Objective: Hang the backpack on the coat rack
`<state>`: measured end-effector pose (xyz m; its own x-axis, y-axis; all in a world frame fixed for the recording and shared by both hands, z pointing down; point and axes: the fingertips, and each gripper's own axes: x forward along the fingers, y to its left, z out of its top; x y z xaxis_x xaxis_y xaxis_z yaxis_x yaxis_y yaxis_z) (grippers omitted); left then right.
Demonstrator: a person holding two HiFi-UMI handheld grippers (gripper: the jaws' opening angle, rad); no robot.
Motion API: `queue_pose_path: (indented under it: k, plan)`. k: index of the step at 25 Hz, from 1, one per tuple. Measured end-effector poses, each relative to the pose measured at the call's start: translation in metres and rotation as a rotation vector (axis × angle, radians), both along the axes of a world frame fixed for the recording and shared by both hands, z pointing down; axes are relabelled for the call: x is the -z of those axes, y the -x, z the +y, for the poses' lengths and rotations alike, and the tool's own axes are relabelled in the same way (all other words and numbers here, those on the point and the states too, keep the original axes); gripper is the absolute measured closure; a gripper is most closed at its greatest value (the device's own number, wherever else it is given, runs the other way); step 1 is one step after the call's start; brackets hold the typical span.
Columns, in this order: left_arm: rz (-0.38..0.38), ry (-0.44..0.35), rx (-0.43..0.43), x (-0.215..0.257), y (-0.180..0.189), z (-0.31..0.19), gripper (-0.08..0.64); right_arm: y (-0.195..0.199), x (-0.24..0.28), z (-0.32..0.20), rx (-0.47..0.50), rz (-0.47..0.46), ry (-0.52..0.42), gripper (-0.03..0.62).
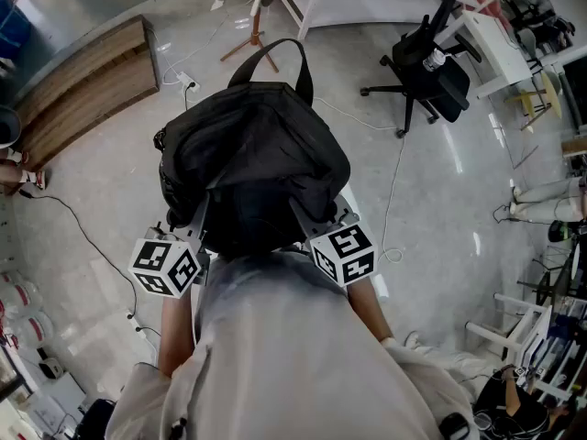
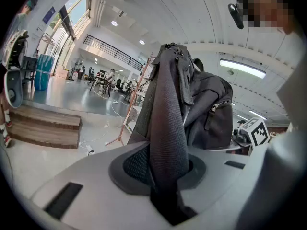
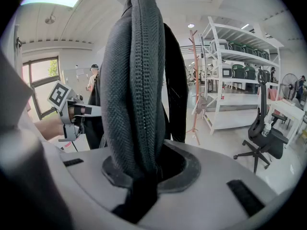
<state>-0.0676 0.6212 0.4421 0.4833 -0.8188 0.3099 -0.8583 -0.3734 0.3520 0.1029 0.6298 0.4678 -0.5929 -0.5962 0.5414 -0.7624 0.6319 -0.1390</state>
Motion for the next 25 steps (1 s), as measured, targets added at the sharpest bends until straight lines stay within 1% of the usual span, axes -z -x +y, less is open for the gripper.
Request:
queue_pose_path:
  k: [3, 9, 13, 19, 22, 25]
  plan:
    - [0.015, 0.005, -0.016, 0.004, 0.006, 0.003, 0.482, 0.006, 0.005, 0.004, -0.005, 0.004, -0.001, 0.503]
    - [-0.004, 0.011, -0.045, 0.008, 0.016, 0.005, 0.482, 0.017, 0.005, 0.010, -0.022, -0.012, 0.002, 0.503]
    - [-0.003, 0.021, -0.037, 0.002, 0.027, 0.011, 0.482, 0.028, 0.002, 0.021, -0.020, 0.003, 0.002, 0.505]
    - [-0.045, 0.004, -0.050, 0.002, 0.025, 0.013, 0.482, 0.028, 0.001, 0.025, -0.055, -0.038, 0.024, 0.503]
    - [-0.058, 0.008, -0.037, -0.001, 0.025, 0.009, 0.482, 0.028, -0.003, 0.020, -0.060, -0.045, 0.032, 0.503]
    - [-0.054, 0.021, -0.002, -0.005, 0.033, 0.001, 0.482, 0.035, -0.005, 0.010, -0.051, -0.049, 0.040, 0.503]
